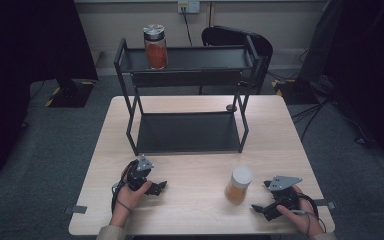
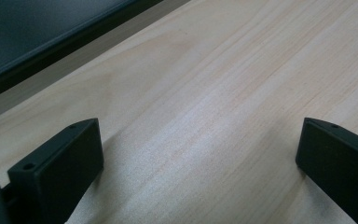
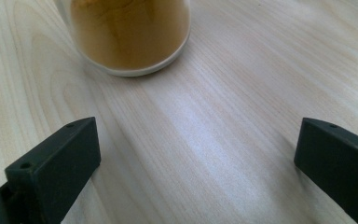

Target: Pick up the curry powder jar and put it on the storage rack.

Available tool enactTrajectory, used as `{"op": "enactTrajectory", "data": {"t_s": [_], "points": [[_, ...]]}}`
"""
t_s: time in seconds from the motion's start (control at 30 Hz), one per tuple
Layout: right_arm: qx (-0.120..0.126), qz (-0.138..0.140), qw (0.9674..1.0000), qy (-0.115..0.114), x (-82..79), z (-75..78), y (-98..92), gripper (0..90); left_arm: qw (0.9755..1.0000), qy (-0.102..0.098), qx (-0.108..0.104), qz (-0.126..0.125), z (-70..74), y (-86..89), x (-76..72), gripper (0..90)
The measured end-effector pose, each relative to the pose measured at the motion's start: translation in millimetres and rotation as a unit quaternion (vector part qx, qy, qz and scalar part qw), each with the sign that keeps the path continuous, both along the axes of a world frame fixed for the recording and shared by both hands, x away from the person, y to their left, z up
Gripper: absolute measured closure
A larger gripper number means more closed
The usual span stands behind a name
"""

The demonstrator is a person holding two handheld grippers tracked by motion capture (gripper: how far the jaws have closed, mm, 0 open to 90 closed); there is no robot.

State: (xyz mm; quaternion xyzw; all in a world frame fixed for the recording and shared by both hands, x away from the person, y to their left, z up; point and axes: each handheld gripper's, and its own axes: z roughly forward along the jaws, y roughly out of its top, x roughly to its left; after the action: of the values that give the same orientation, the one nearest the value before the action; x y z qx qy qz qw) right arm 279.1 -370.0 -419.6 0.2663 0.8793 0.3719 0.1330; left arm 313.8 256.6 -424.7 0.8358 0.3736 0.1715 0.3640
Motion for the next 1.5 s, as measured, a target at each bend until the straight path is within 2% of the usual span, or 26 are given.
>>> {"op": "enactTrajectory", "data": {"t_s": [0.17,0.4,0.53,0.77,0.97,1.1,1.17,1.3,1.37,1.5], "points": [[0.000,-0.002,1.0000,0.001,-0.7,0.0,0.4,0.0,1.0000,0.000,0.000,0.000,0.0,0.0,0.0,0.0],[0.008,0.011,0.9999,0.009,4.8,2.2,-3.4,1.8,1.0000,0.000,0.000,0.000,-0.1,0.0,0.0,0.0],[0.003,0.020,0.9998,0.005,6.3,7.9,-0.8,1.5,1.0000,0.000,0.000,0.000,-0.1,0.0,0.0,0.0],[0.012,0.039,0.9991,0.006,13.9,20.9,5.3,1.5,1.0000,0.000,0.000,0.000,0.0,0.0,0.0,0.0],[0.031,0.051,0.9982,0.000,17.1,31.3,9.5,1.4,1.0000,0.000,0.000,0.000,-0.1,0.0,0.0,0.0],[0.046,0.054,0.9975,-0.004,18.8,33.7,12.6,1.2,1.0000,0.000,0.000,0.000,-0.1,0.0,-0.1,0.0],[0.063,0.059,0.9963,-0.001,21.3,33.5,13.0,1.2,1.0000,0.000,0.000,0.000,-0.1,0.0,-0.1,0.0],[0.069,0.059,0.9958,-0.014,19.9,34.5,20.2,0.9,1.0000,0.000,0.000,0.000,-0.1,0.0,-0.1,0.0],[0.077,0.061,0.9951,-0.012,21.6,34.1,21.7,1.1,1.0000,0.000,0.000,0.000,-0.1,0.0,-0.1,0.0],[0.093,0.063,0.9935,-0.022,21.7,30.8,28.2,7.9,1.0000,0.000,0.000,0.000,-0.1,0.0,-0.1,0.0]]}}
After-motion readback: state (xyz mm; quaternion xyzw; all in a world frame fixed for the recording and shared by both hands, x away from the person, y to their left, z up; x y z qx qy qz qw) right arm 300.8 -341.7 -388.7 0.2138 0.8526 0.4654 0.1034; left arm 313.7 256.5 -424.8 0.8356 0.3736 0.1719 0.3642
